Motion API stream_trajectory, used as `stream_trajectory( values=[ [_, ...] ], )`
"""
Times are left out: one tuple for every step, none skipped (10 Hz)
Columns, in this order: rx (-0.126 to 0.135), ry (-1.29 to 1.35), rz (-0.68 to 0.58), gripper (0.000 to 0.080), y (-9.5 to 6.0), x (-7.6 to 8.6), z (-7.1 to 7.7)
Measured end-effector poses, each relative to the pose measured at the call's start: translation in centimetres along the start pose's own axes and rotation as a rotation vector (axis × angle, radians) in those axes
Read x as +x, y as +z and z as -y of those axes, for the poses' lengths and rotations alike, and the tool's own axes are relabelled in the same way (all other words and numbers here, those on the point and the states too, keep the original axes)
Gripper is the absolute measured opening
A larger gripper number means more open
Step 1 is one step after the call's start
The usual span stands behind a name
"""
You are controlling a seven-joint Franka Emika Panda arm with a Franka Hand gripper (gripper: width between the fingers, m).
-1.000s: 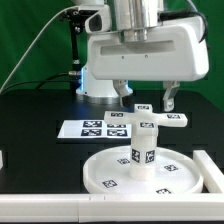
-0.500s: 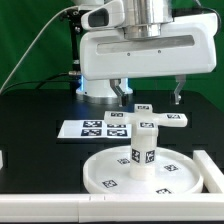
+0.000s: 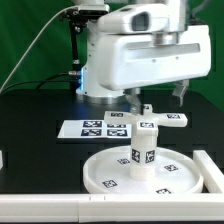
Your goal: Assemble round table
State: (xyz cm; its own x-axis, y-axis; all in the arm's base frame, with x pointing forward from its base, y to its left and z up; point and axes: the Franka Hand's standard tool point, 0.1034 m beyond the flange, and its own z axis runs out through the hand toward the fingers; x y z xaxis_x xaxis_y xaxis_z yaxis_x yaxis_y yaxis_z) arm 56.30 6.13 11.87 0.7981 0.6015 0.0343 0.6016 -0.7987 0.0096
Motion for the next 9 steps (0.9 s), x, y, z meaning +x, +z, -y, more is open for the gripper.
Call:
stream_trajectory(
  values=[
    [0.0, -0.061, 0.0, 0.0648, 0.0, -0.1, -0.2],
    [0.0, -0.11, 0.0, 0.0648, 0.0, -0.2, -0.3],
    [0.0, -0.099, 0.0, 0.0648, 0.0, -0.2, -0.3],
    [0.001, -0.094, 0.003, 0.0648, 0.3, -0.6, -0.5],
    [0.002, -0.083, 0.007, 0.0648, 0.5, -1.1, -1.0],
    [0.003, -0.076, 0.011, 0.0648, 0.7, -1.3, -1.2],
    [0.004, -0.073, 0.012, 0.0648, 0.8, -1.4, -1.3],
    [0.005, -0.073, 0.016, 0.0648, 1.0, -1.4, -1.3],
    [0.007, -0.074, 0.021, 0.0648, 1.5, -1.5, -1.2]
  ],
)
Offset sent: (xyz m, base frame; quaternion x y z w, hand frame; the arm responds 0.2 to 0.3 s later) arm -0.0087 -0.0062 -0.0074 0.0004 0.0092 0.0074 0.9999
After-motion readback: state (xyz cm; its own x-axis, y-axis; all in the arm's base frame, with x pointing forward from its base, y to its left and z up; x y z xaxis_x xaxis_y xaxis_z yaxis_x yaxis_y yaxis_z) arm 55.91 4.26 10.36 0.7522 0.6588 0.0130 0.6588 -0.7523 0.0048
